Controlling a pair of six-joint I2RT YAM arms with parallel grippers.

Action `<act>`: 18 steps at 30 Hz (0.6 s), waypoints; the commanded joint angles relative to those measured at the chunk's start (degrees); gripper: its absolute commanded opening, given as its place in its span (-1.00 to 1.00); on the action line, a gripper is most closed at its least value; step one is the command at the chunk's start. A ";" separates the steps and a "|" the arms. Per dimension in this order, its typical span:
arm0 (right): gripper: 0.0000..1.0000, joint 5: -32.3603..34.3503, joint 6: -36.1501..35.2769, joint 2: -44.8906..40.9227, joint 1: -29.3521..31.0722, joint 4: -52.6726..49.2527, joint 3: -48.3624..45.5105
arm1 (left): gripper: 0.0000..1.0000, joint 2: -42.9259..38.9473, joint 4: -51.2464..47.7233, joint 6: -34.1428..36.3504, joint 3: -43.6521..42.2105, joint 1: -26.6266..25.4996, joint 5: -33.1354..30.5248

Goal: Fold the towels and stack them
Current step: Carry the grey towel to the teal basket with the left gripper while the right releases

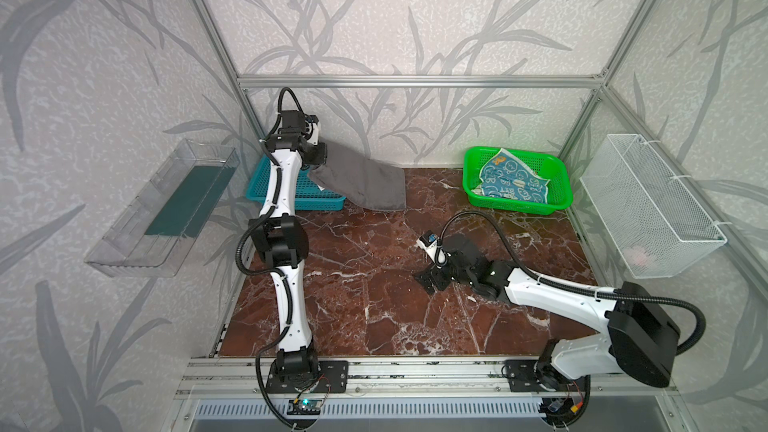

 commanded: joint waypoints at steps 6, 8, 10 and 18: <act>0.99 -0.49 0.82 2.16 -0.17 -0.44 2.87 | -1.00 -1.06 -0.06 11.41 2.04 0.49 -13.36; 0.99 -0.61 0.79 2.52 -0.09 -0.63 3.21 | -1.00 -0.87 0.10 12.92 1.90 0.54 -15.63; 0.99 -0.65 0.64 2.87 -0.14 -0.72 3.39 | -1.00 -0.86 0.85 14.44 1.04 0.70 -17.65; 0.99 -1.20 0.73 4.80 -0.16 -1.28 4.97 | -1.00 -0.46 5.63 19.06 -2.52 1.37 -24.28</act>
